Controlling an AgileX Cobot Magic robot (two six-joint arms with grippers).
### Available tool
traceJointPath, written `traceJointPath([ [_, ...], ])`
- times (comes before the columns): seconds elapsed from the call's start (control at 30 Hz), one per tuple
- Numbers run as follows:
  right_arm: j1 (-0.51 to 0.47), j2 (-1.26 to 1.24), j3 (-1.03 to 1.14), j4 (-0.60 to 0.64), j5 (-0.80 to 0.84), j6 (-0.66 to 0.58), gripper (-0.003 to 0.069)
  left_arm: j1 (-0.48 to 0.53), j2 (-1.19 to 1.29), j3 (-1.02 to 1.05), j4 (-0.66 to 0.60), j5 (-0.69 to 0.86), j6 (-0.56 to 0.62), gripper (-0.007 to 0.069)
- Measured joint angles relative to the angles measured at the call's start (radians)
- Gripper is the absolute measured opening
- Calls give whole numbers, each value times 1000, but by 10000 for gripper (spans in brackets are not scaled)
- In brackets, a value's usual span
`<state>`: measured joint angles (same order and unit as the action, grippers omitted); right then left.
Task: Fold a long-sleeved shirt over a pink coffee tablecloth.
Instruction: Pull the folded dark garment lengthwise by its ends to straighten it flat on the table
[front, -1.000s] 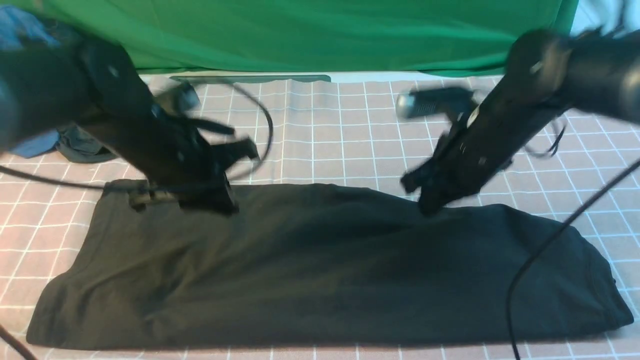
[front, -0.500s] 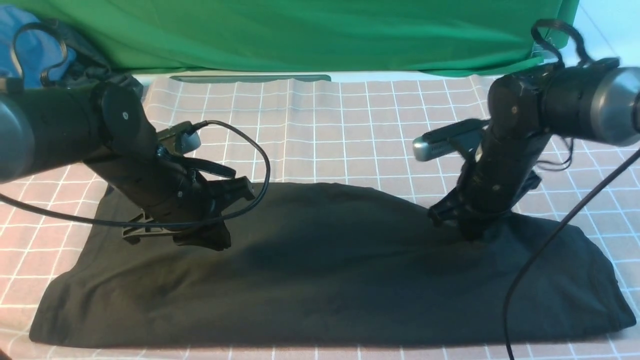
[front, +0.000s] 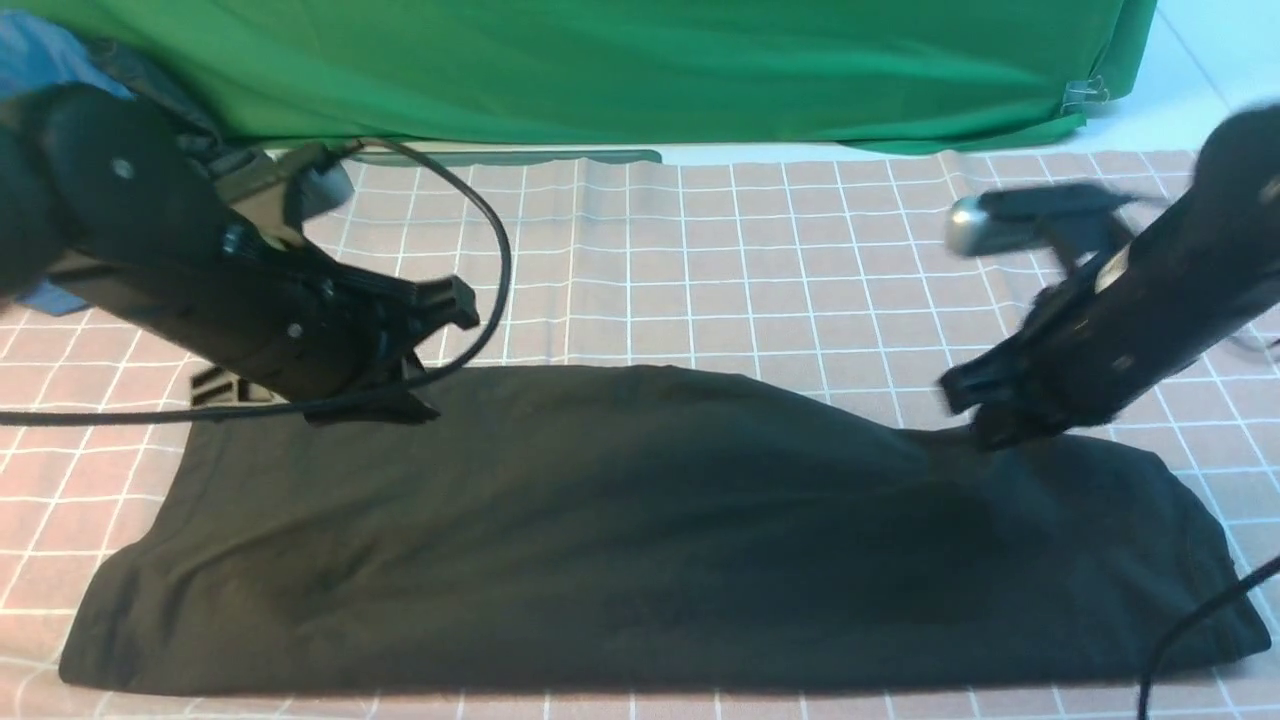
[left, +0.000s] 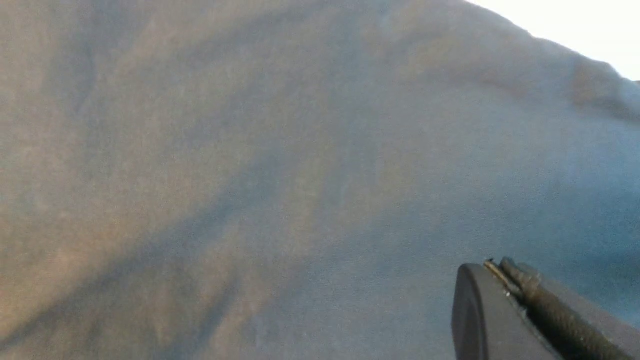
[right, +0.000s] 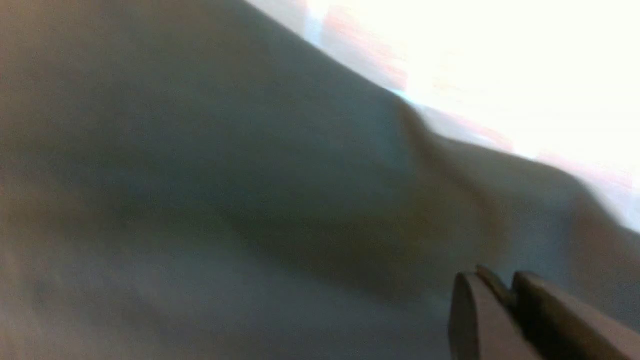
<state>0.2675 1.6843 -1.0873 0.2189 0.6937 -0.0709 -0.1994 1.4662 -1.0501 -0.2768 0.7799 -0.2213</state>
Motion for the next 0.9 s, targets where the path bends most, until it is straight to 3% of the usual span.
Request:
traceJointPath([
  [0.23,8,156,5,-41,-29,16,123,0,-13,0,0,53,0,13],
  [0.37,8,156,-2,-124,-8,104,123,0,-14,0,0,74,1,13],
  [0.6,-5,44,9,-219,59,131,123,0,-14,0,0,79,5,13],
  [0.9,-148,-99,19,-266,274,132,134,0,-14,0,0,82,21,13],
])
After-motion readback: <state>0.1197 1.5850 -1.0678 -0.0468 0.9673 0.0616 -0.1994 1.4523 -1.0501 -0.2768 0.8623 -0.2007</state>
